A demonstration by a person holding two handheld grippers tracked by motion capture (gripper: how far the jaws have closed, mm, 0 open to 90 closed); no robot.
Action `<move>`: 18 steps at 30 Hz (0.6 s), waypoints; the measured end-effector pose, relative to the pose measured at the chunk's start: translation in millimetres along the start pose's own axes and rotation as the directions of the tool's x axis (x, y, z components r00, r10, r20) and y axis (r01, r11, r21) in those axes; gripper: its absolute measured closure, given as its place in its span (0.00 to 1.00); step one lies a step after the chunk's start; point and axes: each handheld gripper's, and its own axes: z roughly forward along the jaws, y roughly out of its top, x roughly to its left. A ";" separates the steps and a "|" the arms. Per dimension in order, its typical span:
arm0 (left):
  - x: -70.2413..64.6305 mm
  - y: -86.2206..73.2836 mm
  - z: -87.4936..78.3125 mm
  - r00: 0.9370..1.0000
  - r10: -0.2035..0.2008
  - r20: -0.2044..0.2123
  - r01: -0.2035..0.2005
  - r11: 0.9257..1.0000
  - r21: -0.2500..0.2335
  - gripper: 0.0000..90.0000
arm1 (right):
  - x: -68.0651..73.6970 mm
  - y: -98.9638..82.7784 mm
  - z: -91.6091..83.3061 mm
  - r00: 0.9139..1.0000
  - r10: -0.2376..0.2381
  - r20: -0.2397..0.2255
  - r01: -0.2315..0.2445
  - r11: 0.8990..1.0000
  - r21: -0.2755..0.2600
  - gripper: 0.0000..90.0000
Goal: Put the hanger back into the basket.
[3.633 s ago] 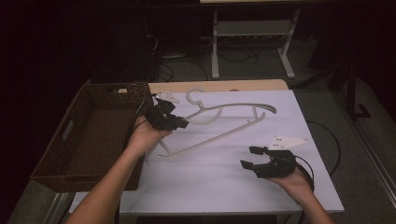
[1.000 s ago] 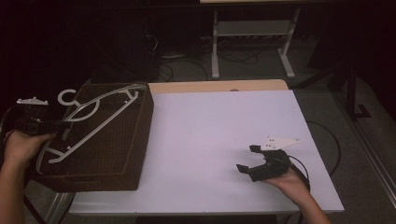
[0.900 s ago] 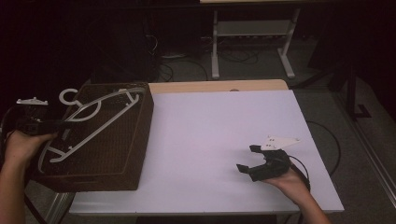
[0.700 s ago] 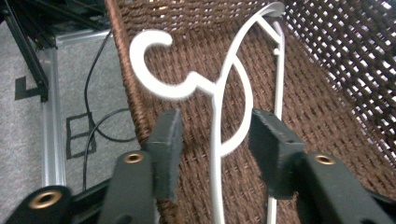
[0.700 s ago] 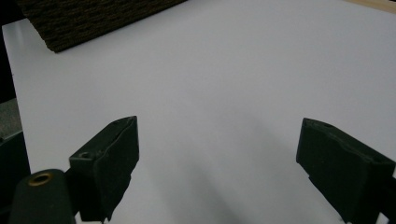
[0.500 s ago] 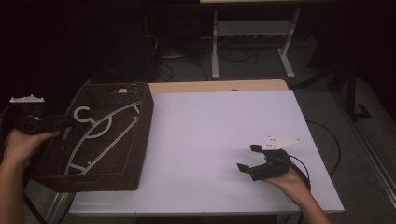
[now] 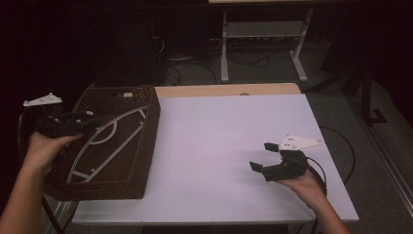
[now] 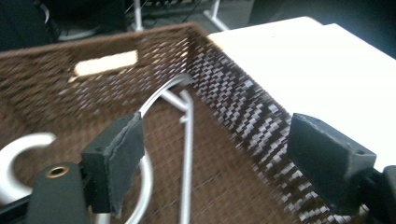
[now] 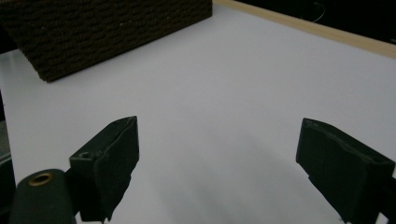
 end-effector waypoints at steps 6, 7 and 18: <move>-30.2 -3.0 13.7 0.998 0.030 0.063 -0.025 0.996 -0.090 0.18 | -4.3 9.3 -6.5 1.000 0.006 0.010 -0.005 0.999 -0.044 0.14; -35.0 -3.9 15.9 0.997 0.035 0.073 -0.028 0.995 -0.097 0.18 | -5.0 10.7 -7.4 1.000 0.004 0.013 -0.004 0.999 -0.053 0.14; -87.9 -9.7 33.1 0.982 0.109 0.155 -0.079 0.980 -0.183 0.12 | -10.2 28.7 -11.1 0.999 0.019 0.029 -0.015 0.993 -0.118 0.08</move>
